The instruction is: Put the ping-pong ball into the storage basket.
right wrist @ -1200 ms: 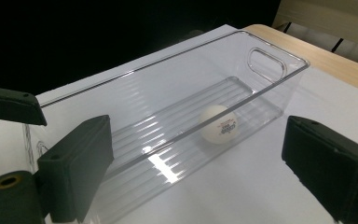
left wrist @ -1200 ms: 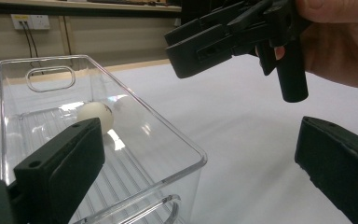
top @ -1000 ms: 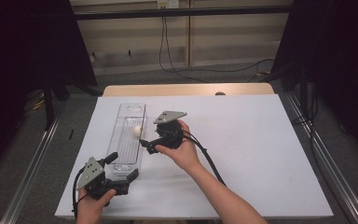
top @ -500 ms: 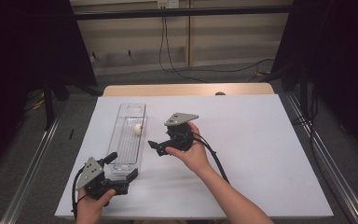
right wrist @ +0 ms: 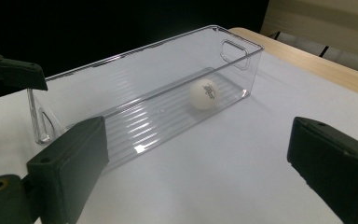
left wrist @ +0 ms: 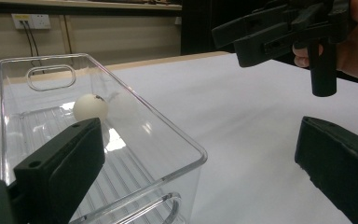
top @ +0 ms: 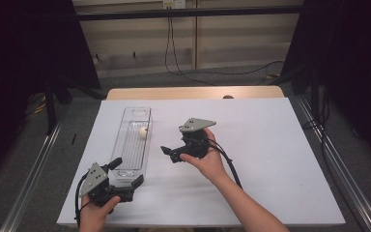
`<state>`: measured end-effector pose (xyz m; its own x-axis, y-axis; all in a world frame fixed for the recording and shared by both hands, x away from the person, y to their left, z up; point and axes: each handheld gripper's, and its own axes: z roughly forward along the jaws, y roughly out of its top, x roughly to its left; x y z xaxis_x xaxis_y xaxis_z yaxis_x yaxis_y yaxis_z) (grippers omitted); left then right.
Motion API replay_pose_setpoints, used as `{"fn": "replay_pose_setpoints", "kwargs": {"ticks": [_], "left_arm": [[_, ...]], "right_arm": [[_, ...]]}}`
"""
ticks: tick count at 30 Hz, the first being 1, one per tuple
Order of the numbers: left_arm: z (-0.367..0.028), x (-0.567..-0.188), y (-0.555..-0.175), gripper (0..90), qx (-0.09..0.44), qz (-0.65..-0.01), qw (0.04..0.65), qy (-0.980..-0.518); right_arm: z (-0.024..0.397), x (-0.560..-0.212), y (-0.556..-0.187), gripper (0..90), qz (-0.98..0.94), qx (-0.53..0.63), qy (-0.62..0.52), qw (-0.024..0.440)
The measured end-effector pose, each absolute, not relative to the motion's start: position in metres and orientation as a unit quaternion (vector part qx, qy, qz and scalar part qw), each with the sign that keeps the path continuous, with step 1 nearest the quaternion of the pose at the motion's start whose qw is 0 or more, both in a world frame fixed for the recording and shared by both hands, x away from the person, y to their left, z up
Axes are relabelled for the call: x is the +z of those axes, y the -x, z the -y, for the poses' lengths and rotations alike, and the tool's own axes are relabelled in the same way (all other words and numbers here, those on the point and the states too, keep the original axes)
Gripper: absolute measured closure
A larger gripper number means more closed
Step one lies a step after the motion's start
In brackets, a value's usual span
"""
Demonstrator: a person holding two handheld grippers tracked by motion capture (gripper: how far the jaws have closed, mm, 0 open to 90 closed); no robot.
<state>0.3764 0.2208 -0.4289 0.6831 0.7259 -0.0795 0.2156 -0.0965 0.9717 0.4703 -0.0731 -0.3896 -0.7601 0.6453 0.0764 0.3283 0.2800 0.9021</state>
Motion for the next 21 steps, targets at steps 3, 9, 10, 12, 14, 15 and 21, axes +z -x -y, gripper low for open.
{"fn": "replay_pose_setpoints", "kwargs": {"ticks": [3, 9, 10, 12, 14, 15, 21], "left_arm": [[-0.221, -0.429, -0.376, 1.6, 0.218, -0.334, 0.584, -0.707], [-0.221, -0.429, -0.376, 1.6, 0.217, -0.333, 0.584, -0.708], [-0.221, -0.429, -0.376, 1.6, 0.218, -0.333, 0.583, -0.708], [-0.221, -0.429, -0.376, 1.6, 0.218, -0.333, 0.583, -0.708], [-0.221, -0.429, -0.377, 1.7, 0.219, -0.333, 0.582, -0.709], [-0.221, -0.429, -0.377, 1.6, 0.219, -0.332, 0.582, -0.71], [-0.221, -0.429, -0.377, 1.6, 0.218, -0.329, 0.581, -0.712]], "right_arm": [[0.078, -0.389, -0.468, 4.9, -0.784, 0.515, -0.309, 0.156], [0.089, -0.392, -0.466, 4.4, -0.781, 0.516, -0.315, 0.159], [0.091, -0.393, -0.466, 4.4, -0.78, 0.515, -0.316, 0.161], [0.095, -0.394, -0.465, 4.2, -0.777, 0.519, -0.319, 0.159], [0.097, -0.395, -0.464, 4.2, -0.775, 0.521, -0.319, 0.16], [0.099, -0.395, -0.464, 4.2, -0.775, 0.52, -0.32, 0.161], [0.108, -0.396, -0.462, 4.0, -0.772, 0.523, -0.324, 0.164]]}}
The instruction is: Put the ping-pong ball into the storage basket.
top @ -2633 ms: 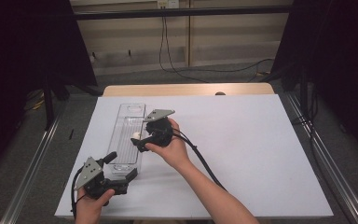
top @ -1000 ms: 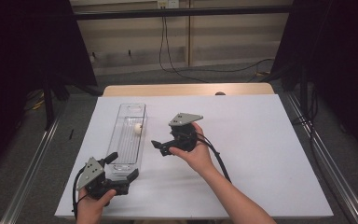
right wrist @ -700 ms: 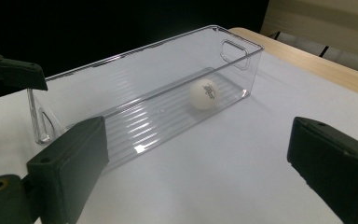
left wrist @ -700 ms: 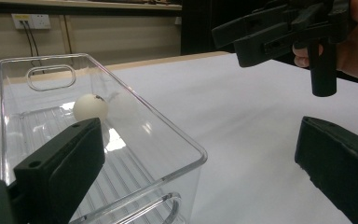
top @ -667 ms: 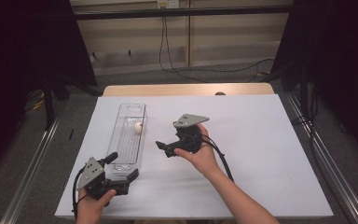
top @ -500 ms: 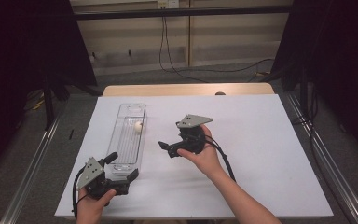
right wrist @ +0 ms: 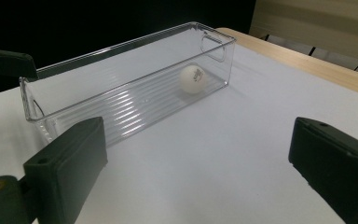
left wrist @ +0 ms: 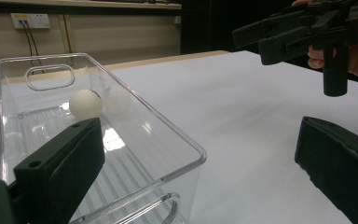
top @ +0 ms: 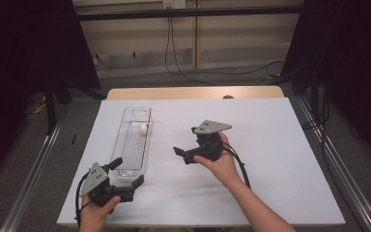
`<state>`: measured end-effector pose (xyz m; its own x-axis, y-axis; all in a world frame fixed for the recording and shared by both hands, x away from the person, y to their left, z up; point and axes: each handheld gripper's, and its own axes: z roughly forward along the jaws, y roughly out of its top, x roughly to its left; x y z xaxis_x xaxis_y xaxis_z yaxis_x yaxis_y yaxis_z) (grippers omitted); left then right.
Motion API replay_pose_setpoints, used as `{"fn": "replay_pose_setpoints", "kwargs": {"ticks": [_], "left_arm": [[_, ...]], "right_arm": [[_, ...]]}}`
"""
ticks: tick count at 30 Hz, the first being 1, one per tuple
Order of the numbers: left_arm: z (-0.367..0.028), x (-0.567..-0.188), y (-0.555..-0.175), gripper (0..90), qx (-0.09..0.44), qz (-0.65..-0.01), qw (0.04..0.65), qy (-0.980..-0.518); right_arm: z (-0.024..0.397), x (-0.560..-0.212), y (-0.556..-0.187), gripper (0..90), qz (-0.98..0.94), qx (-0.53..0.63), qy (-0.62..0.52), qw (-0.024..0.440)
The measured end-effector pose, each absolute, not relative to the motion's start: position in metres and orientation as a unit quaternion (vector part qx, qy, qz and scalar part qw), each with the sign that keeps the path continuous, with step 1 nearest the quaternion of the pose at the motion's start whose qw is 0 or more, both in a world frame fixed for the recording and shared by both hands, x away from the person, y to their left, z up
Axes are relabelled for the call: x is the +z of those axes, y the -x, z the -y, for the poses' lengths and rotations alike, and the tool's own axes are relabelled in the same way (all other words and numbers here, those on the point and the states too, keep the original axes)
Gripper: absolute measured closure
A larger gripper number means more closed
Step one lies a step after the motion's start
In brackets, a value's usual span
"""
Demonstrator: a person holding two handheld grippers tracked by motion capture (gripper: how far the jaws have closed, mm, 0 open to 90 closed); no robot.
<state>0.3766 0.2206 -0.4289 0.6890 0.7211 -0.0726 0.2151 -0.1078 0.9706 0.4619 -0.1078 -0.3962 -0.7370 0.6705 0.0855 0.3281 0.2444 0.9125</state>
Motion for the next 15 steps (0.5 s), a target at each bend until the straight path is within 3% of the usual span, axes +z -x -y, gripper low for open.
{"fn": "replay_pose_setpoints", "kwargs": {"ticks": [15], "left_arm": [[-0.219, -0.429, -0.377, 1.6, 0.219, -0.332, 0.581, -0.71]], "right_arm": [[0.128, -0.401, -0.452, 3.9, -0.77, 0.522, -0.323, 0.175]]}}
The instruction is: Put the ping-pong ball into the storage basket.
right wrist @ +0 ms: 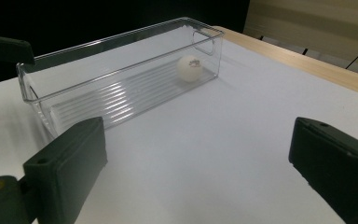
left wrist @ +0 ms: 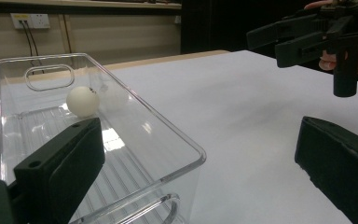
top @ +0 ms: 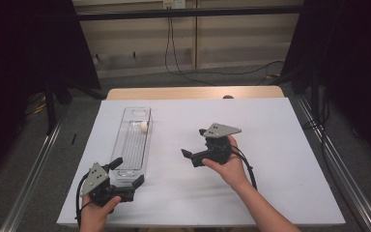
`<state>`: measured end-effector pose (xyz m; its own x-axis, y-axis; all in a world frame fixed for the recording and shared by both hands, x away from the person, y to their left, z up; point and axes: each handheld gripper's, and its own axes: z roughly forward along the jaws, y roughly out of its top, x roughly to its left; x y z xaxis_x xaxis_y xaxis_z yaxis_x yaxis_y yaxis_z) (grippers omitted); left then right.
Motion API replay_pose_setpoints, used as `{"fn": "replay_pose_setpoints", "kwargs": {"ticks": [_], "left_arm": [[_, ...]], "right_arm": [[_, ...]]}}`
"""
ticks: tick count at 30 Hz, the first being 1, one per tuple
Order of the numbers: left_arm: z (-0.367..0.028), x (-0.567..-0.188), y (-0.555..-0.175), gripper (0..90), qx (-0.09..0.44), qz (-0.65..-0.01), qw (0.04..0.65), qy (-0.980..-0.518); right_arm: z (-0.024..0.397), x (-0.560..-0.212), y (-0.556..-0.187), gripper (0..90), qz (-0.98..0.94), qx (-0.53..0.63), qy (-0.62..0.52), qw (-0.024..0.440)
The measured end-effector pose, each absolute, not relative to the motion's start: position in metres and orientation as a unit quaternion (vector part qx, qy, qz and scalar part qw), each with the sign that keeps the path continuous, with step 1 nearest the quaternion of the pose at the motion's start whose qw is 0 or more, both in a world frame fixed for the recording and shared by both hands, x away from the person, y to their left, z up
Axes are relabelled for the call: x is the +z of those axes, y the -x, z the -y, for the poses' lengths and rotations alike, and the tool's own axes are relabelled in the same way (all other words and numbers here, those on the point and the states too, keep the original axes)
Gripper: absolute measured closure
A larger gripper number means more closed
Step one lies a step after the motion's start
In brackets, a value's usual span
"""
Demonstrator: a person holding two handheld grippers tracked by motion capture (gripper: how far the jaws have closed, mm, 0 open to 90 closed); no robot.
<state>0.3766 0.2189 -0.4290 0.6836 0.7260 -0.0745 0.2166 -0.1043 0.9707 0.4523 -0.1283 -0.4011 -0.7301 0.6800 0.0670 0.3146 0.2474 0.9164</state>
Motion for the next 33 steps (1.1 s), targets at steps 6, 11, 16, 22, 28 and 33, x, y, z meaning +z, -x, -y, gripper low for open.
{"fn": "replay_pose_setpoints", "kwargs": {"ticks": [6, 11, 16, 22, 28, 33], "left_arm": [[-0.219, -0.429, -0.377, 1.6, 0.219, -0.33, 0.581, -0.711], [-0.219, -0.429, -0.377, 1.6, 0.217, -0.328, 0.582, -0.711], [-0.219, -0.429, -0.377, 1.6, 0.219, -0.33, 0.579, -0.712], [-0.218, -0.429, -0.377, 1.6, 0.22, -0.33, 0.578, -0.713], [-0.218, -0.429, -0.377, 1.6, 0.22, -0.33, 0.578, -0.713], [-0.218, -0.429, -0.377, 1.7, 0.219, -0.33, 0.58, -0.712]], "right_arm": [[0.135, -0.403, -0.449, 4.2, -0.767, 0.523, -0.324, 0.182], [0.141, -0.403, -0.445, 4.1, -0.765, 0.525, -0.325, 0.181], [0.145, -0.406, -0.442, 4.0, -0.767, 0.525, -0.324, 0.178], [0.152, -0.408, -0.44, 4.0, -0.765, 0.525, -0.327, 0.179], [0.158, -0.408, -0.438, 3.9, -0.762, 0.528, -0.329, 0.184], [0.162, -0.41, -0.436, 3.9, -0.763, 0.528, -0.327, 0.181]]}}
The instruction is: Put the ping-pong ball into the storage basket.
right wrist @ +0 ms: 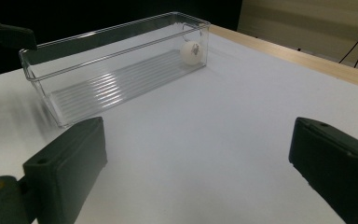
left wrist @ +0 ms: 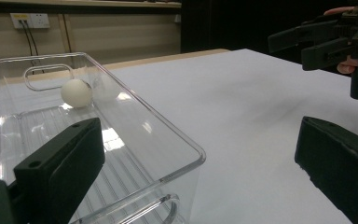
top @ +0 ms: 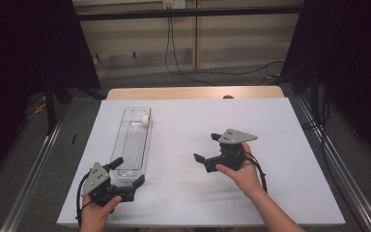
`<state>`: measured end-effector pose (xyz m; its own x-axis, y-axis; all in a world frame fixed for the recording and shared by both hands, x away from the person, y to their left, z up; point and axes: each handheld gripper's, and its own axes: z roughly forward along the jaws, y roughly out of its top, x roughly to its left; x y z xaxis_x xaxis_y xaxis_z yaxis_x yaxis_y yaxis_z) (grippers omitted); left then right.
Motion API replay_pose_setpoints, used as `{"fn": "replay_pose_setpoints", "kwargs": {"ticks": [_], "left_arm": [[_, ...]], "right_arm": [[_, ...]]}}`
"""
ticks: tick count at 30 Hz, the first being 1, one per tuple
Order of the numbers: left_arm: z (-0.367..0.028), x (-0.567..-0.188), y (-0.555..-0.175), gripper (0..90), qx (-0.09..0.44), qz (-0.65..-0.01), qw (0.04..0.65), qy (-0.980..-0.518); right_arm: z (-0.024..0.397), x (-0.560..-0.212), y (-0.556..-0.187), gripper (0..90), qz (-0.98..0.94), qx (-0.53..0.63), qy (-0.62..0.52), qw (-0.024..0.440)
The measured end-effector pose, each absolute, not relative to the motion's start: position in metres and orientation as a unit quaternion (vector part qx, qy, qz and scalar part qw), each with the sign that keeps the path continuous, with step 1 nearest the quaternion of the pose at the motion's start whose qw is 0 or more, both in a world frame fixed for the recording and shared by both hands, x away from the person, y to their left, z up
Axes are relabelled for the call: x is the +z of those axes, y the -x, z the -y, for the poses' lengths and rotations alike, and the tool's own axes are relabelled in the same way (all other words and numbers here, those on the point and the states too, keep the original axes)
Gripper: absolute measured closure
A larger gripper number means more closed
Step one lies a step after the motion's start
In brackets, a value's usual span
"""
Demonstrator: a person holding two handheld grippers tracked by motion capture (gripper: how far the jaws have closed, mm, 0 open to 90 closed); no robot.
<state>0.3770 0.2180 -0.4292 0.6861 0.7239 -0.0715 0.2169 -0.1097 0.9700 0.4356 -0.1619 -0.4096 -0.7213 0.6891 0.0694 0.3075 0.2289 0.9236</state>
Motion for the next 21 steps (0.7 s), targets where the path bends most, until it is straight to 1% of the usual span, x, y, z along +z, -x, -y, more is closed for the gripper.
{"fn": "replay_pose_setpoints", "kwargs": {"ticks": [21], "left_arm": [[-0.218, -0.429, -0.378, 1.6, 0.219, -0.327, 0.577, -0.716]], "right_arm": [[0.187, -0.415, -0.424, 3.8, -0.755, 0.529, -0.339, 0.187]]}}
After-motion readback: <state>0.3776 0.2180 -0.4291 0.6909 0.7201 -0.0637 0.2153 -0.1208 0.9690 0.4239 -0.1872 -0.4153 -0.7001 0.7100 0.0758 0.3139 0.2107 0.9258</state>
